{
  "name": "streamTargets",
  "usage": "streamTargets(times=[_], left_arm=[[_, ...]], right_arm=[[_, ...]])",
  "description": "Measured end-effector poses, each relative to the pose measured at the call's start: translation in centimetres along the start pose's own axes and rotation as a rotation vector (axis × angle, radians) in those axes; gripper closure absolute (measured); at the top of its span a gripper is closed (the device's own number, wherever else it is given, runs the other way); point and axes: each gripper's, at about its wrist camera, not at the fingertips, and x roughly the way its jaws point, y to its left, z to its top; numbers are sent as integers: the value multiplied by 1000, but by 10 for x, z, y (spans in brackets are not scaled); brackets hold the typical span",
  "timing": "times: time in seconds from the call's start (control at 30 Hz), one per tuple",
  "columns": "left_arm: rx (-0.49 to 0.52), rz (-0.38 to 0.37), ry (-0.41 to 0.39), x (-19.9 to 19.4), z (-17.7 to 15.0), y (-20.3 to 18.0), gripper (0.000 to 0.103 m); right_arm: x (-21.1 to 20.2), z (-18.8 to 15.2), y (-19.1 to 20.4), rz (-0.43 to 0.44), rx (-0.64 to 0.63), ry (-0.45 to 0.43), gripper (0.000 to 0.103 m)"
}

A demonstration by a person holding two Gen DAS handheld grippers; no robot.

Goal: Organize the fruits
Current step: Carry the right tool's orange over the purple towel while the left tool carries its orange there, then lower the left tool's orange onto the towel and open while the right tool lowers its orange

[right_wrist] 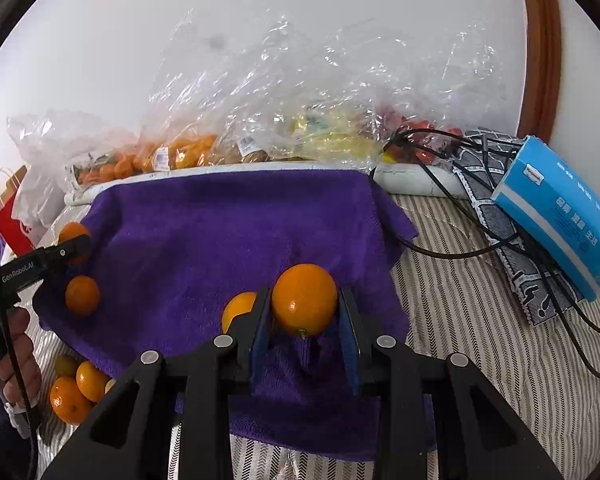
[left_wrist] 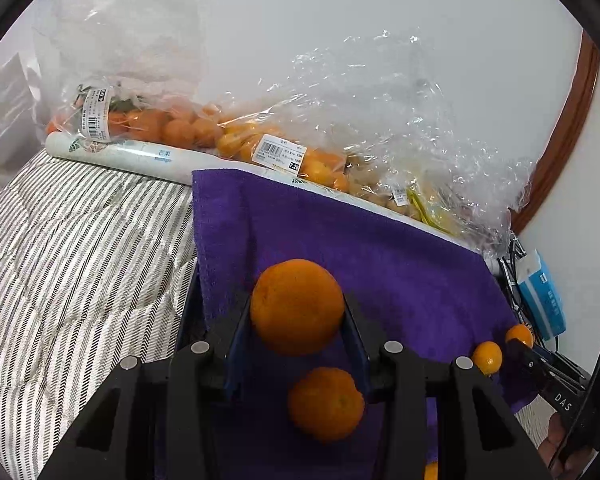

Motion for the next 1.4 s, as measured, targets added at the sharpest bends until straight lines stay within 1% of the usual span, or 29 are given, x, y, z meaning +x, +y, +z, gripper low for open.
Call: streamTargets(times=[0.2,0.77,0.97,1.1,1.2,1.27,1.4], left_arm=[[21,14,2,2,-1,-2,62],[70,2,-17,-2,-3,-12,62],[70,-6,-22,-4,-3,-12,60],[66,-3,-35,-7,-3,-12,54],[78,-1,-47,-8,-4,-14,51],[91,8,-55,-9,-5,-17,51],[120,33,-84,-14,-6,-22,49]], right_arm=[[5,-1,3,-27,-22,13,71],[8,-4,8,-26,-57,42,71],[3,-3,7,-16,-51,17,70],[-1,-2,7,-6,-49,-1,69],[-6,-1,6,-1,-46,-19,66],[-9,-1,7,-4,-46,-34,64],[-16,-1,7,-1,-36,-61,63]])
